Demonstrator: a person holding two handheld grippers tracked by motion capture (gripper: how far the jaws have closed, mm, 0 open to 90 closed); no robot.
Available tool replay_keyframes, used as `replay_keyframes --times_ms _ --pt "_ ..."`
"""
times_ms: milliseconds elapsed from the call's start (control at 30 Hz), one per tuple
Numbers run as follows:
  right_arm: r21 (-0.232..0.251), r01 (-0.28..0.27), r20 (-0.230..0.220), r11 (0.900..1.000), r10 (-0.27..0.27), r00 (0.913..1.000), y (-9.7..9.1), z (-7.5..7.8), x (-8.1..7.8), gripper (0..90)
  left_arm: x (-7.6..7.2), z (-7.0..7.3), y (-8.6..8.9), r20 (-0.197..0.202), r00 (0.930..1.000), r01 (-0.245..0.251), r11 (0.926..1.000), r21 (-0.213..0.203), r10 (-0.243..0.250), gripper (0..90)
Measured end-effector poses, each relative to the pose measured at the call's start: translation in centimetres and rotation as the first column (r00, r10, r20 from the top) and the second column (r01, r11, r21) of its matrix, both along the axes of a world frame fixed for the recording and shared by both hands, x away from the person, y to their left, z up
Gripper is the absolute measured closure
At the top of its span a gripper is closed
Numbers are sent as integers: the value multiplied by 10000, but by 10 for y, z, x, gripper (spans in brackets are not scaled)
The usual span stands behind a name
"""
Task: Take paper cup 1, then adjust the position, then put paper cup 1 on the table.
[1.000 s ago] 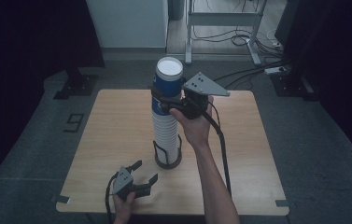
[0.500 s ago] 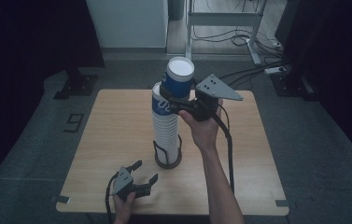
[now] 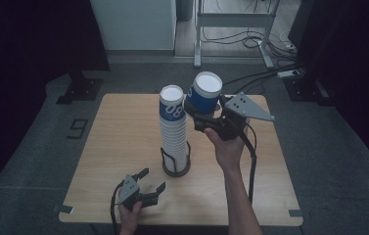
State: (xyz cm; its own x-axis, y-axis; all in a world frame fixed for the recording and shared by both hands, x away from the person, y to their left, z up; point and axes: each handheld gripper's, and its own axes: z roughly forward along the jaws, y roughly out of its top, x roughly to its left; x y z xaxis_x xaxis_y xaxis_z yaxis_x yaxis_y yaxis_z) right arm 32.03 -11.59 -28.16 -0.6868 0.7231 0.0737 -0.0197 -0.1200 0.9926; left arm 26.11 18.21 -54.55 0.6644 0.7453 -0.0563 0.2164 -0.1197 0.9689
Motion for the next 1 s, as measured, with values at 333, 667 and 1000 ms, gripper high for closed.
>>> replay_keyframes --times_ms 333,667,1000 --pt "-191 174 -642 9997 -186 9978 -14 -42 -16 226 0 0 0 -3 10000 -30 10000 6 30 144" --pt "-613 -120 -1345 9980 37 9909 -10 -82 -22 228 0 0 0 9 10000 -47 10000 12 47 144" --pt "-620 -196 -1792 9979 82 9838 -7 -114 -25 228 0 0 0 -20 10000 -36 10000 15 36 144"
